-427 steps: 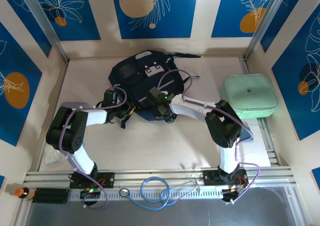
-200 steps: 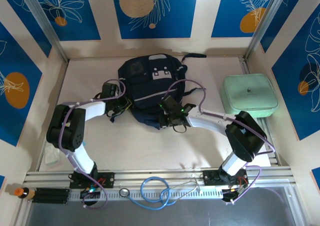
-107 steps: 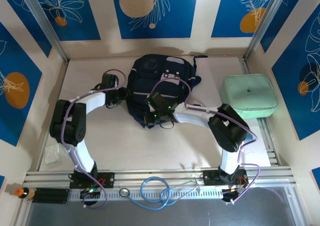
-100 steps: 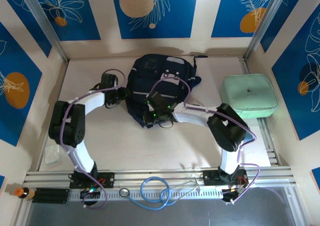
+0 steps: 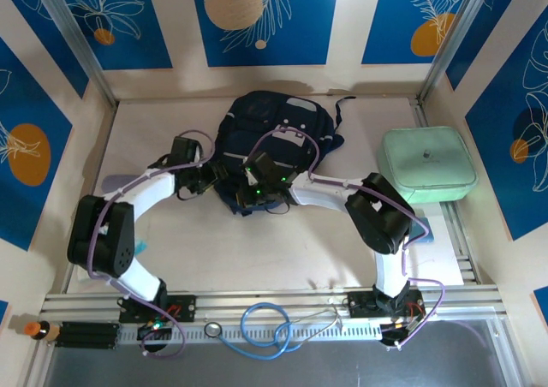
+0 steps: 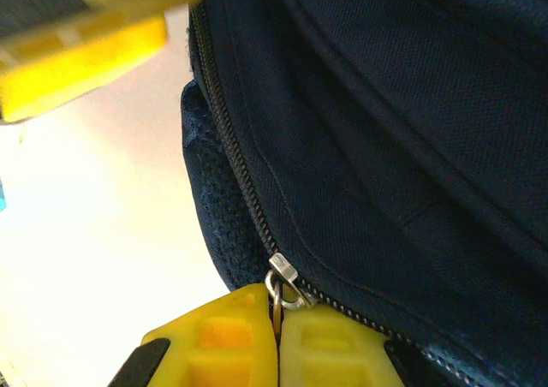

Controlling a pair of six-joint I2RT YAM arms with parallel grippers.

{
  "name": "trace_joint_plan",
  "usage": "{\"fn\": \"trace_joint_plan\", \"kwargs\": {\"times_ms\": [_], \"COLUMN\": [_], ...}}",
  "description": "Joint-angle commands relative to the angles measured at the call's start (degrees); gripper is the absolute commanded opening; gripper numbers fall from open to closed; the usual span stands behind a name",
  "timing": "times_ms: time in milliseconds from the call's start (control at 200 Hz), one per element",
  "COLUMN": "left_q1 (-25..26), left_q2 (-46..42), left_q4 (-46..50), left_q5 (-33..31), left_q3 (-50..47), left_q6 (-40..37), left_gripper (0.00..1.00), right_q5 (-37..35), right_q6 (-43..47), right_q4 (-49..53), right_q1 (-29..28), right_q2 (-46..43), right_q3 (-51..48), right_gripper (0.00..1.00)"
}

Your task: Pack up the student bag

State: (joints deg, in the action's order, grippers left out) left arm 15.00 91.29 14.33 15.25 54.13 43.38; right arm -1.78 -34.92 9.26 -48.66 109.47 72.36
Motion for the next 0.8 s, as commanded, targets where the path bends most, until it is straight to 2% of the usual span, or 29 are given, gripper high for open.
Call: {"fn": "trace_joint_plan", "kwargs": {"times_ms": [0, 195, 440, 520, 645, 730, 795], "left_q1": [0.9, 1.17, 1.17, 1.17, 1.17, 1.17, 1.19], "left_q2": [1.77, 2.71, 6.47, 7.35, 8.58, 8.57, 8.32], "left_q4": [1.4, 3.58, 3.55, 3.32, 3.28, 3.05, 3.01], "left_q5": [-0.07, -4.88, -5.13, -5.53, -6.2, -7.68, -9.04], "left_q3": [0.76, 3.1, 5.69, 6.21, 6.69, 6.17, 5.82], "left_q6": [0.61, -3.04, -3.29, -3.27, -3.25, -3.16, -3.38], "left_gripper": [0.54, 0.54, 0.53, 0.5, 0.41, 0.26, 0.19], "right_q5": [3.96, 2.05, 1.7, 1.39, -0.27, -3.08, -6.45], "right_q6": [1.14, 2.48, 2.66, 2.9, 2.93, 2.75, 2.53], "right_q4": [-2.03, 0.85, 1.5, 1.97, 3.16, 4.84, 7.0], "right_q1": [-0.24, -1.69, -2.14, -2.16, -2.31, -2.7, -3.27], "right_q2": [1.09, 1.36, 1.57, 1.44, 1.14, 0.24, -0.73], "right_q3": [2.09, 3.34, 3.91, 4.02, 4.01, 3.69, 3.32], "right_gripper": [0.0, 0.0, 0.0, 0.0, 0.0, 0.0, 0.0]}}
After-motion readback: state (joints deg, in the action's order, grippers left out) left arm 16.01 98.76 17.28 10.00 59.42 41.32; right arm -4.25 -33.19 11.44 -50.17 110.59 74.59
